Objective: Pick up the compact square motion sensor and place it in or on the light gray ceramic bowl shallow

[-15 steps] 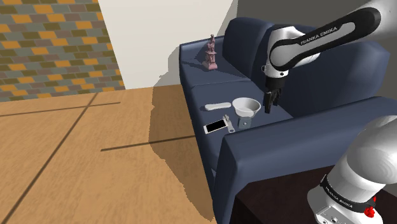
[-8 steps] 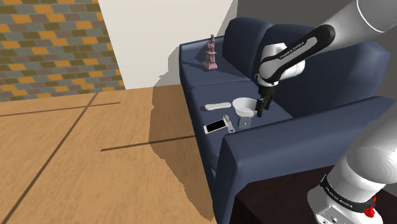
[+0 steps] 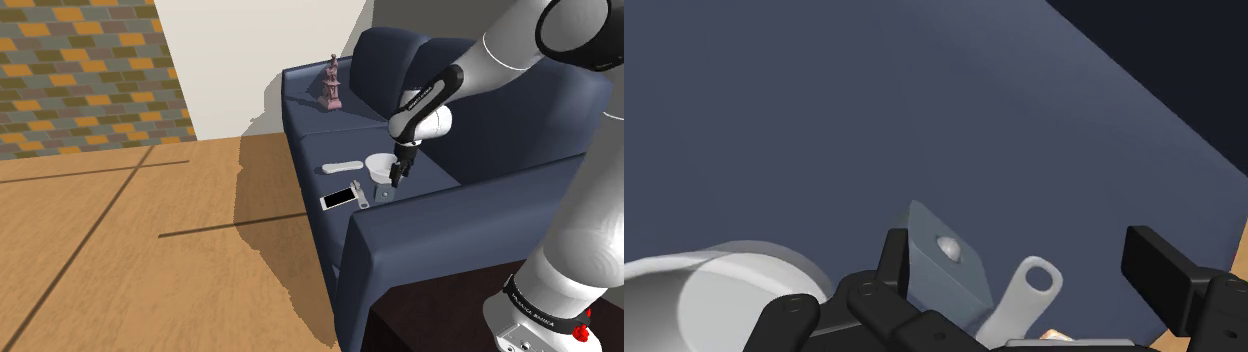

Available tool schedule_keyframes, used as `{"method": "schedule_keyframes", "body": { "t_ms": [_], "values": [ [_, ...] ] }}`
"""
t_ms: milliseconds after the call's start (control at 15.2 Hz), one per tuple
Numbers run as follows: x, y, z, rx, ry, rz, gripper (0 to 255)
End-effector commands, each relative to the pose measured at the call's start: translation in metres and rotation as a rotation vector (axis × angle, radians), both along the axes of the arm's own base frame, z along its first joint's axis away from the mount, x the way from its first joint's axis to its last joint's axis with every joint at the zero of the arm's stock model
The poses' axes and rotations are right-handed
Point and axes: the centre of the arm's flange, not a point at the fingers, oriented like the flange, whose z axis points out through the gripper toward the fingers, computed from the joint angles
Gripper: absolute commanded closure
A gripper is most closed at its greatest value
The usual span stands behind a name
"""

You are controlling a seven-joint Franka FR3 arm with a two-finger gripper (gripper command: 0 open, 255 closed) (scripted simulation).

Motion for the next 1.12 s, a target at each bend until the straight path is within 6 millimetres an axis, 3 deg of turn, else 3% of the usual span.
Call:
{"method": "schedule_keyframes", "body": {
  "t_ms": [0, 330, 792, 1056],
  "values": [
    [0.015, -0.011, -0.019, 0.001, -0.013, 0.005, 0],
    [0.049, -0.032, -0.059, 0.005, -0.041, 0.016, 0],
    [0.049, -0.031, -0.096, 0.005, -0.041, 0.016, 0],
    [0.049, -0.031, -0.099, 0.005, -0.041, 0.016, 0]
  ]
}}
